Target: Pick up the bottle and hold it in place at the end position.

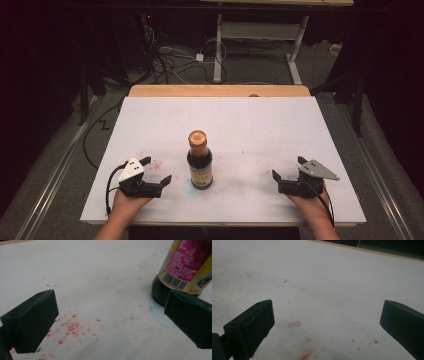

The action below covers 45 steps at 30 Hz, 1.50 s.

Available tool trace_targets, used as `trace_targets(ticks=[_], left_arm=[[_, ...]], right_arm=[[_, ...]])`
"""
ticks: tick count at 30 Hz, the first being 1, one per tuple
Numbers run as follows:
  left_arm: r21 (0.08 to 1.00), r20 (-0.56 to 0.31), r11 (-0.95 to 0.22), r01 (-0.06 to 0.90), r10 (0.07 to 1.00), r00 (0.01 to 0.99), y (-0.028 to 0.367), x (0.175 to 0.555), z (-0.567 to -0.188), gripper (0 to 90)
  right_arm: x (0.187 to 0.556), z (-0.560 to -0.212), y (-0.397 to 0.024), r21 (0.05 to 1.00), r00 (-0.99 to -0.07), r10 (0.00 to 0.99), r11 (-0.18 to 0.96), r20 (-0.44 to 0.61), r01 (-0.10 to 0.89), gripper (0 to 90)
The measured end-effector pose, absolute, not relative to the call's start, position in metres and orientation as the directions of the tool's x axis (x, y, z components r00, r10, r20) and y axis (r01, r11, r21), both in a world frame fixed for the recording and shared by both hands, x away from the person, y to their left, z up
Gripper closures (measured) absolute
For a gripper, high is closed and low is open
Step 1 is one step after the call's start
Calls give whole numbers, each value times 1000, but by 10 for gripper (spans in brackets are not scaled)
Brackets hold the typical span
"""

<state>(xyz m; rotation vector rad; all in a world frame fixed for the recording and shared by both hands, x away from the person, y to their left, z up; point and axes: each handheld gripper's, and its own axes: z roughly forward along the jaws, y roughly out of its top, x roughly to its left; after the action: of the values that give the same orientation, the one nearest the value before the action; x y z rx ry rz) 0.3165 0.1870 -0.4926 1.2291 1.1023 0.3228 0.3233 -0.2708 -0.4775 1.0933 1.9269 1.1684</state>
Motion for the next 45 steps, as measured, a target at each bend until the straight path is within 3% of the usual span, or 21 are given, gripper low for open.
trace_targets(ticks=[24, 45], left_arm=[[865, -496, 359, 350, 717, 490, 186, 314, -491, 0], [849, -526, 368, 379, 651, 546, 162, 300, -469, 0]], right_arm=[[318, -474, -269, 912, -473, 876, 265, -93, 313, 5], [317, -476, -270, 906, -476, 874, 278, -100, 320, 5]])
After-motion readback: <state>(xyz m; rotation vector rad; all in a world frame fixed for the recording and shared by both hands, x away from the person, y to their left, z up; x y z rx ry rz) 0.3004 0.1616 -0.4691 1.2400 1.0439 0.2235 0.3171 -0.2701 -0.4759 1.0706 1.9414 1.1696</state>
